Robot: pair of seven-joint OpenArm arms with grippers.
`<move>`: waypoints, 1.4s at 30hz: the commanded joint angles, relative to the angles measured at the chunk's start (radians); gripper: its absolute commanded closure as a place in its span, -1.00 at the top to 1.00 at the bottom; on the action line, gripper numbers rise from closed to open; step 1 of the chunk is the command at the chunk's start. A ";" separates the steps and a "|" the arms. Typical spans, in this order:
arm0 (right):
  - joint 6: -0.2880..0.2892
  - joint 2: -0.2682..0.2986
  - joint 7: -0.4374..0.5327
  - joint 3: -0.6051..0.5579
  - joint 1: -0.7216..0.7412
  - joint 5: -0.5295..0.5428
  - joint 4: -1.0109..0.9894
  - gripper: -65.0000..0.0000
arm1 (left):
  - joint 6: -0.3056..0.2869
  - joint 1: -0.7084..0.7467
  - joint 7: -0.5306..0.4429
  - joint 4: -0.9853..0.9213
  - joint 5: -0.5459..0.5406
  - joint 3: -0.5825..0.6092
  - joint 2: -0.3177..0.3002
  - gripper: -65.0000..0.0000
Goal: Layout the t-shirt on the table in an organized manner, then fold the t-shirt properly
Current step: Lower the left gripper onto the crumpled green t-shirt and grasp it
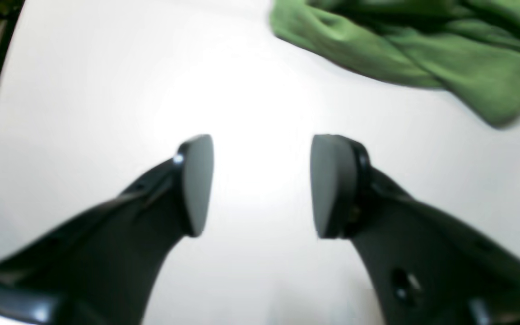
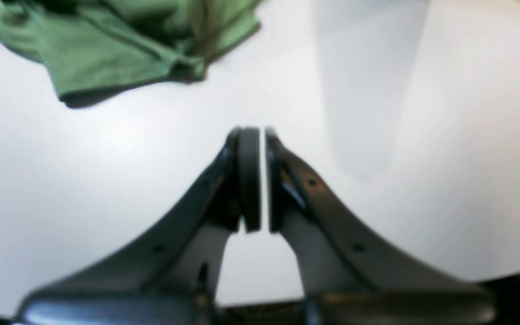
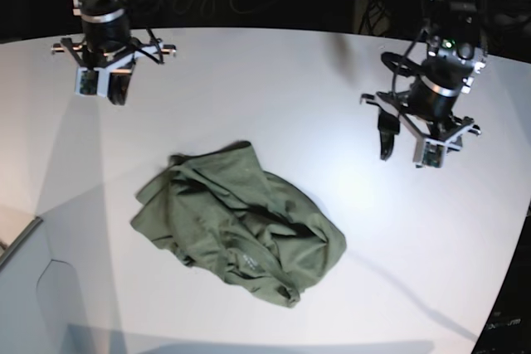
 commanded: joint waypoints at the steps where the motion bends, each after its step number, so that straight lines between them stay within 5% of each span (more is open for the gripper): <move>1: 0.001 0.004 -0.016 -0.005 0.027 -0.004 0.013 -0.68 | -0.001 -0.036 -0.009 -0.007 -0.007 0.001 0.011 0.05; 7: 0.003 0.070 -0.119 -0.070 0.075 -0.004 0.013 -0.26 | -0.001 -0.131 -0.003 -0.144 -0.007 0.009 0.089 0.05; 14: 0.003 0.110 -0.119 -0.089 0.075 -0.004 0.013 -0.20 | -0.001 -0.206 -0.005 -0.311 -0.003 0.061 0.214 0.08; 19: 0.003 0.112 -0.119 -0.089 0.075 -0.004 0.013 -0.20 | 0.008 -0.242 -0.012 -0.440 -0.006 0.225 0.230 0.43; 24: 0.003 0.112 -0.119 -0.093 0.075 -0.004 0.013 -0.20 | 0.008 -0.263 -0.149 -0.569 0.000 0.256 0.284 0.68; 31: 0.003 0.112 -0.125 -0.089 0.075 -0.004 0.011 -0.20 | 0.010 -0.358 -0.220 -0.770 -0.006 0.301 0.284 0.89; 42: 0.003 0.110 -0.126 -0.088 0.075 -0.004 -0.036 -0.21 | 0.002 -0.432 -0.223 -0.895 -0.007 0.304 0.284 0.89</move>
